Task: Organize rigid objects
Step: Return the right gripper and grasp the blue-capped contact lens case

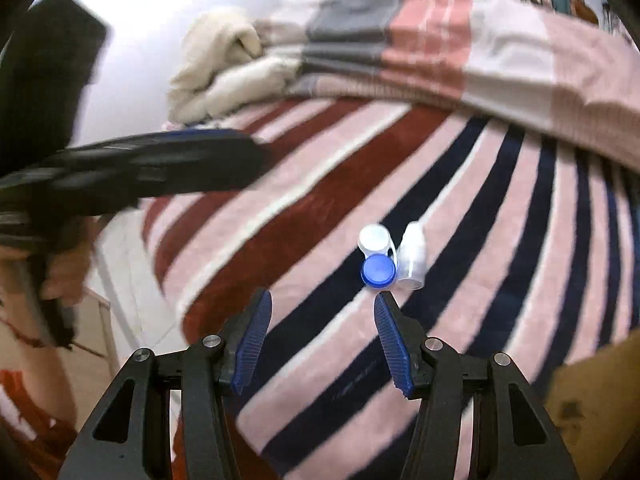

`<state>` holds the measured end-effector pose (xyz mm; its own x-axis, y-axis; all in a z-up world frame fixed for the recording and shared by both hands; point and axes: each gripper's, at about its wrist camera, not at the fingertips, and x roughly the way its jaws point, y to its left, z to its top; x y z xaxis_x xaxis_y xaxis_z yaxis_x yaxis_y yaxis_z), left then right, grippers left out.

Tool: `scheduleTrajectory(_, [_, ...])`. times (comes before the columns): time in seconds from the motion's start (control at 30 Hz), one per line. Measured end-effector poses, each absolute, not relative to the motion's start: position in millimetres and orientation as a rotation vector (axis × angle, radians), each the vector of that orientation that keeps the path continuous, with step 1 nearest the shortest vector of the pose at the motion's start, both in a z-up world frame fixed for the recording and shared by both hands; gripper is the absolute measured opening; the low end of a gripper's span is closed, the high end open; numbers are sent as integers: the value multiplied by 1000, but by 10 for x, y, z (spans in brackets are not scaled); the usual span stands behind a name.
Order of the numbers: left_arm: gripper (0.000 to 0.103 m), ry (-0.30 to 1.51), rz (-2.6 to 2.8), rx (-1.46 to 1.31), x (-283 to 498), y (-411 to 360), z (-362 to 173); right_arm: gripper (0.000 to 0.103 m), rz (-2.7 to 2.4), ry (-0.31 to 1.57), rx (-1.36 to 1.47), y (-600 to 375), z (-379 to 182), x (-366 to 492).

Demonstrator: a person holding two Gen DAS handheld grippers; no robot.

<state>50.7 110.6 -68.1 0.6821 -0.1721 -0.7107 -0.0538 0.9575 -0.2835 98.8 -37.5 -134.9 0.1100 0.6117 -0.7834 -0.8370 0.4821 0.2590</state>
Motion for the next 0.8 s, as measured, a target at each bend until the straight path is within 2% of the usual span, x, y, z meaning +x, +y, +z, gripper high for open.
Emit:
scheduleTrajectory(0.17, [73, 836, -55, -319, 468, 1248, -816, 49, 1014, 1036, -287, -205, -1752, 1218])
scheduleTrajectory(0.33, [73, 846, -42, -331, 425, 1300, -880, 46, 981, 986, -307, -71, -1868, 1328])
scheduleTrajectory(0.4, [73, 849, -37, -336, 417, 1309, -895, 38, 959, 962, -331, -30, -1875, 1333])
scheduleTrajectory(0.43, [73, 851, -35, -337, 416, 1305, -898, 27, 941, 951, -342, -24, -1877, 1329])
scheduleTrajectory(0.47, [73, 851, -36, -338, 420, 1301, -897, 27, 929, 947, -345, -24, -1874, 1330])
scheduleTrajectory(0.63, [73, 852, -56, -323, 426, 1201, -858, 26, 957, 888, -363, -104, -1687, 1195])
scheduleTrajectory(0.8, [71, 822, -138, -324, 453, 955, -692, 26, 1048, 781, -355, -318, -1133, 861])
